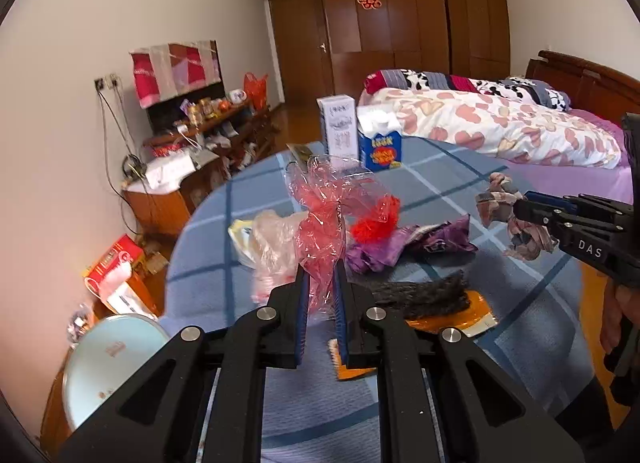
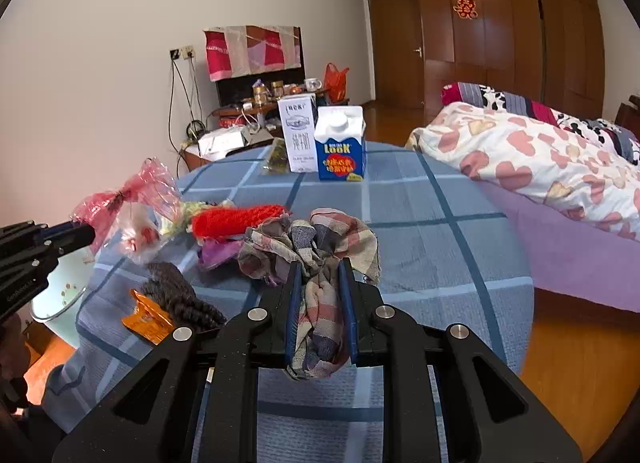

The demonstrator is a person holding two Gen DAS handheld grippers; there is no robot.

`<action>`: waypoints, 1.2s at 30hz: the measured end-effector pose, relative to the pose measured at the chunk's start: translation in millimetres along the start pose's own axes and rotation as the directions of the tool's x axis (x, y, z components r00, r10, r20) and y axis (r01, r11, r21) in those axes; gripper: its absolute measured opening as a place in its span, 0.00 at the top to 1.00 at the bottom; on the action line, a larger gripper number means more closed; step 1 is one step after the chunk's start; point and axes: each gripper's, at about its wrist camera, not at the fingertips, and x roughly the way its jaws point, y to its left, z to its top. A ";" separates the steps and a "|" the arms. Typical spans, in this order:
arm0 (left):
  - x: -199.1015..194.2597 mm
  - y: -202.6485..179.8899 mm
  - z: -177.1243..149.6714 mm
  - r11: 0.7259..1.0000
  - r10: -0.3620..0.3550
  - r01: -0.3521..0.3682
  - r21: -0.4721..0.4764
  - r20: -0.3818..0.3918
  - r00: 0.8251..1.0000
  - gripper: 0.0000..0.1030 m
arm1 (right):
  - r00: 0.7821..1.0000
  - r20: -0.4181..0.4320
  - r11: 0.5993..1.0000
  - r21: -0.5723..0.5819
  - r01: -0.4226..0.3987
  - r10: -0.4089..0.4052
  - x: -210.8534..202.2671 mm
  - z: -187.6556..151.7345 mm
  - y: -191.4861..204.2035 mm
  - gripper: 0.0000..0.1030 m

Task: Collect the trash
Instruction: 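Grasp the plaid cloth with the right gripper while the left gripper grasps the pink clear bag, then carry the pink bag and plaid cloth over the blue bin and open both grippers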

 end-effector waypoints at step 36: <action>-35.7 115.2 -42.0 0.970 0.206 -0.209 -0.123 -0.035 0.978 0.89 | 0.992 0.028 0.984 -0.133 -0.120 0.125 16.8 27.3 106.2 0.81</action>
